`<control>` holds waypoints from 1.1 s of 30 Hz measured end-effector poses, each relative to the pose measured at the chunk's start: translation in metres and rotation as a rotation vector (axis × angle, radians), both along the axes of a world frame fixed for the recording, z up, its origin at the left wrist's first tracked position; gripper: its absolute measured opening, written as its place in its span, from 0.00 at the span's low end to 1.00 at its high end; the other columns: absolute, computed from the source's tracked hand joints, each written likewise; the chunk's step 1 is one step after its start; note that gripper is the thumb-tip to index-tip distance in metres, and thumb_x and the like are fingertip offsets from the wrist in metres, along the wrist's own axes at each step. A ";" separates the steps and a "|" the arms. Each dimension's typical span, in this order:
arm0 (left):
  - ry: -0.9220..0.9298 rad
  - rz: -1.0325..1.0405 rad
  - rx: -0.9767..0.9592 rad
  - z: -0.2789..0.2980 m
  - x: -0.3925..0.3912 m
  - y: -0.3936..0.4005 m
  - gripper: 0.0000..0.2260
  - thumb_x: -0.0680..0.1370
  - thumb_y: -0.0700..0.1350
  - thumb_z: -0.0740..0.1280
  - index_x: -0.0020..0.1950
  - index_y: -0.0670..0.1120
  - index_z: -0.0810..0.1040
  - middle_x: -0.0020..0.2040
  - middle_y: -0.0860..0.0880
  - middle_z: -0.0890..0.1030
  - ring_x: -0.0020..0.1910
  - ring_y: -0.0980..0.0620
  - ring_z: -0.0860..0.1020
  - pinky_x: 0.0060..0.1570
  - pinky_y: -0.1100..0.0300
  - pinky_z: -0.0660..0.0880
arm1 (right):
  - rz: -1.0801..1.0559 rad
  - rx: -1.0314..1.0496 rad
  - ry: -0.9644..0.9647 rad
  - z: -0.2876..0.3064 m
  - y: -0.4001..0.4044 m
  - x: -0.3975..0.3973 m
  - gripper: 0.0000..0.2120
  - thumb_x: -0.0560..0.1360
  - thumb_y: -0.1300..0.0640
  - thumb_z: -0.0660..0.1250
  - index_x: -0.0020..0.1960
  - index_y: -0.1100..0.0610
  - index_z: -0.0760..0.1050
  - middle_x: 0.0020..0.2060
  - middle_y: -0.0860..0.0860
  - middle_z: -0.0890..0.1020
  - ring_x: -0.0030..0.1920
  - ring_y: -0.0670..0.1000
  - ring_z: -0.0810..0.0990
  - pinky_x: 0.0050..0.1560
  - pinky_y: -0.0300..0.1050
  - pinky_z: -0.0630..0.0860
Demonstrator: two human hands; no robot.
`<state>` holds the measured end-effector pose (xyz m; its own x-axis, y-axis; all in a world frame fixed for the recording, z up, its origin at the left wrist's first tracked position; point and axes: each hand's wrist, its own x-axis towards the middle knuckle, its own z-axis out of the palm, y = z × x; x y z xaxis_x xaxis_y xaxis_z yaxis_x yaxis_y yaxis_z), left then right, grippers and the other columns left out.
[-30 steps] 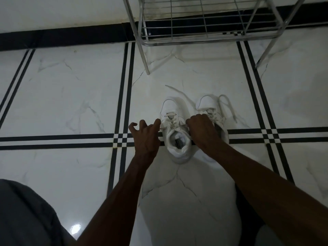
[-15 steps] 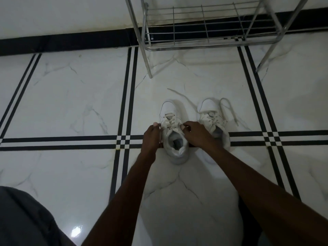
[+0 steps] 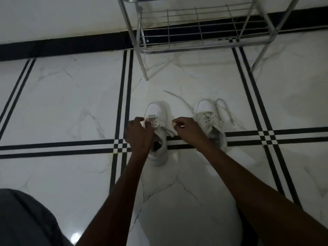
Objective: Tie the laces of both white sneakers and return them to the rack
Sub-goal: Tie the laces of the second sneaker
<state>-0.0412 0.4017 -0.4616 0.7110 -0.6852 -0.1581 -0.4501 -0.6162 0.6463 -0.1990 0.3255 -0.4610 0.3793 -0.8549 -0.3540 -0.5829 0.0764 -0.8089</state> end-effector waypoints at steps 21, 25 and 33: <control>0.243 -0.493 -0.117 -0.007 -0.140 -0.069 0.05 0.76 0.46 0.76 0.48 0.45 0.84 0.48 0.45 0.84 0.47 0.49 0.83 0.50 0.51 0.81 | -0.323 0.095 0.043 0.009 -0.038 -0.131 0.15 0.75 0.49 0.71 0.58 0.57 0.82 0.53 0.54 0.85 0.53 0.53 0.83 0.59 0.50 0.80; 0.220 -0.431 -0.154 -0.009 -0.124 -0.064 0.06 0.78 0.44 0.74 0.45 0.42 0.82 0.42 0.49 0.84 0.42 0.50 0.82 0.45 0.55 0.78 | -0.291 0.167 -0.010 0.009 -0.038 -0.118 0.13 0.75 0.53 0.72 0.56 0.57 0.83 0.52 0.54 0.85 0.52 0.52 0.83 0.58 0.53 0.81; 0.147 -0.374 -0.171 -0.009 -0.095 -0.046 0.09 0.78 0.47 0.73 0.45 0.42 0.79 0.38 0.50 0.82 0.39 0.49 0.81 0.43 0.47 0.80 | -0.262 0.133 0.032 -0.002 -0.031 -0.080 0.10 0.71 0.54 0.76 0.50 0.56 0.84 0.50 0.52 0.86 0.53 0.53 0.84 0.55 0.52 0.82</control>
<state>-0.1360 0.3561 -0.4706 0.3871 -0.9165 -0.1011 -0.5181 -0.3069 0.7984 -0.2786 0.2950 -0.4625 0.1386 -0.8674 -0.4779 -0.5540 0.3321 -0.7634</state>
